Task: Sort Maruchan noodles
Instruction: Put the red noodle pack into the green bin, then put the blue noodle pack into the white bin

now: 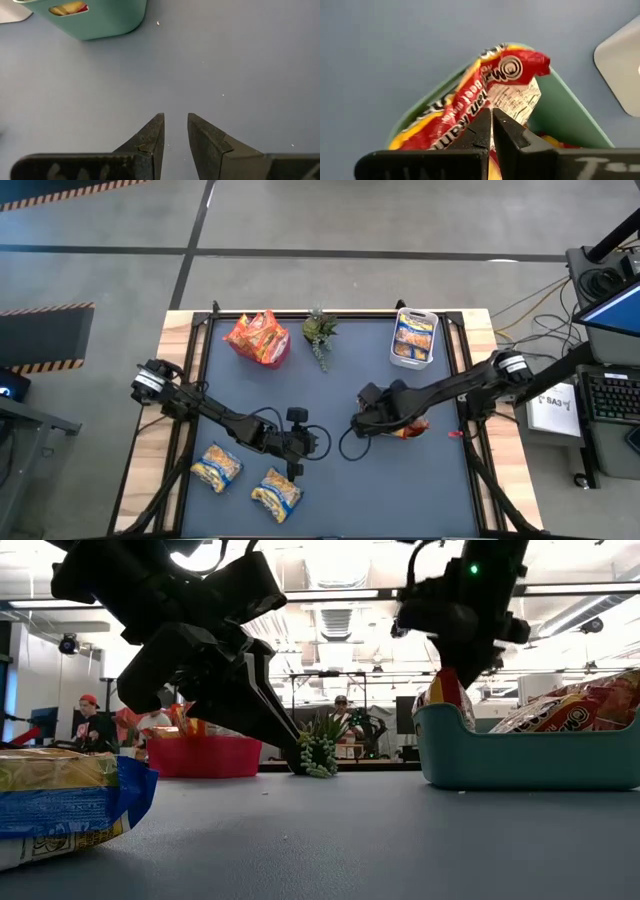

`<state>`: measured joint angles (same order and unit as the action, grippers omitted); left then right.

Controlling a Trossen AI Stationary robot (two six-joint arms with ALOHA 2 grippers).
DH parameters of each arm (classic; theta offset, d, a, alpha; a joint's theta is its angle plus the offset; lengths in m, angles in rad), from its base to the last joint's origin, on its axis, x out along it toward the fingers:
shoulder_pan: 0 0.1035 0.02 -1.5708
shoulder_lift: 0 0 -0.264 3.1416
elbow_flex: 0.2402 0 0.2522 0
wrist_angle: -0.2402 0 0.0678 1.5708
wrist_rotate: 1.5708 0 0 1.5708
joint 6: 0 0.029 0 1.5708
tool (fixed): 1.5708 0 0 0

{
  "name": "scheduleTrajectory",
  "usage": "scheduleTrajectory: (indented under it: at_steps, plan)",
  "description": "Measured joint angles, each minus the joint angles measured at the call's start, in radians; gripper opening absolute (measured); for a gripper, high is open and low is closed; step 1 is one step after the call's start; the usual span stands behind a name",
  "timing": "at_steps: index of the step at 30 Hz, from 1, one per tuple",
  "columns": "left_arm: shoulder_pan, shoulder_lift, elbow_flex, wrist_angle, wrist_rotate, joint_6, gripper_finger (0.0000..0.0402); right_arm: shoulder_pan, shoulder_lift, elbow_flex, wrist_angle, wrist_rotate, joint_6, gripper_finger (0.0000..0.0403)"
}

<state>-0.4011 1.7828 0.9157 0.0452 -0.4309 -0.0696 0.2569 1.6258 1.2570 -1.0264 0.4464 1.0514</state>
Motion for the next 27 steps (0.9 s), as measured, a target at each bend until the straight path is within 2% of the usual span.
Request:
scheduleTrajectory:
  at_steps: [3,9,13,19,25,27]
  plan:
    - [0.0,0.0,0.0,0.003,0.0,0.0,0.0068,0.0,-0.022,0.022,-0.026,0.023,-0.017,0.0009]
    - [-0.009,0.0,0.015,-0.004,0.002,-0.018,0.0068,0.049,-0.091,0.041,-0.041,0.152,-0.046,0.0009]
    - [-0.024,-0.01,0.055,-0.039,0.004,-0.022,0.0068,0.095,-0.136,0.04,-0.04,0.214,-0.137,0.0009]
    - [-0.053,-0.035,0.165,-0.26,0.012,-0.032,0.0068,0.134,-0.204,0.04,-0.031,0.317,-0.226,0.0009]
    - [-0.087,-0.05,0.29,-0.555,0.118,-0.112,0.0068,0.14,-0.253,0.039,-0.016,0.377,-0.317,0.0009]
    - [-0.099,-0.05,0.32,-0.62,0.191,-0.156,0.0068,0.14,-0.262,0.038,0.0,0.392,-0.358,0.0009]
